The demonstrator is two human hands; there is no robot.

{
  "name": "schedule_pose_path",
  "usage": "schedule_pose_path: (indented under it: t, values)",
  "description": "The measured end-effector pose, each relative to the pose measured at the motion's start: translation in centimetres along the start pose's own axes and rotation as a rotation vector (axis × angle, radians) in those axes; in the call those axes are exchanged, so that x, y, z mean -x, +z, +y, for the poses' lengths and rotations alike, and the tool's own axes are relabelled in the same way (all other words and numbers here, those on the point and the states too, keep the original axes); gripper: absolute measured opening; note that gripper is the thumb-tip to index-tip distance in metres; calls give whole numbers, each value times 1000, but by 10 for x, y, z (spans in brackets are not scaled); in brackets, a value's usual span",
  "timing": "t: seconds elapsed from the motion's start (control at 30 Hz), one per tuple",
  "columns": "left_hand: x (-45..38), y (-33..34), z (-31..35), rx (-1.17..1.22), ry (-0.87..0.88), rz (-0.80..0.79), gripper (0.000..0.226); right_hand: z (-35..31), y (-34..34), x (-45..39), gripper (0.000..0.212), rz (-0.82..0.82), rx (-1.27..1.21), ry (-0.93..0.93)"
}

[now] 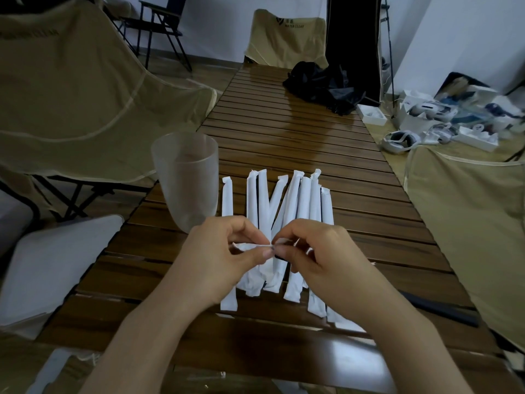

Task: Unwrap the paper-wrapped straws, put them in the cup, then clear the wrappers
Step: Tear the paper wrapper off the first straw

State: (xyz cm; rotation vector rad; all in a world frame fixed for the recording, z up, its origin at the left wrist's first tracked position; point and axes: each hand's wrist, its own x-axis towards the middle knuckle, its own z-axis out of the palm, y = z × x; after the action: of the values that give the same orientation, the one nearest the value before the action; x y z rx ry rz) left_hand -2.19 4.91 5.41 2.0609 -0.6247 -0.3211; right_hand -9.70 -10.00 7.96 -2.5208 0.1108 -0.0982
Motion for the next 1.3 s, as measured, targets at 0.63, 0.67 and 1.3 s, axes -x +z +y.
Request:
schedule_pose_path:
  t: [0.63, 0.67, 1.3]
  values:
    - [3, 4, 8, 87, 67, -69, 15, 2, -1, -2, 16, 144, 114, 91]
    - [3, 4, 10, 105, 50, -78, 22, 1, 0, -1, 15, 142, 128, 45]
    - [5, 11, 10, 25, -51, -208, 20, 8, 4, 1, 18, 192, 138, 126]
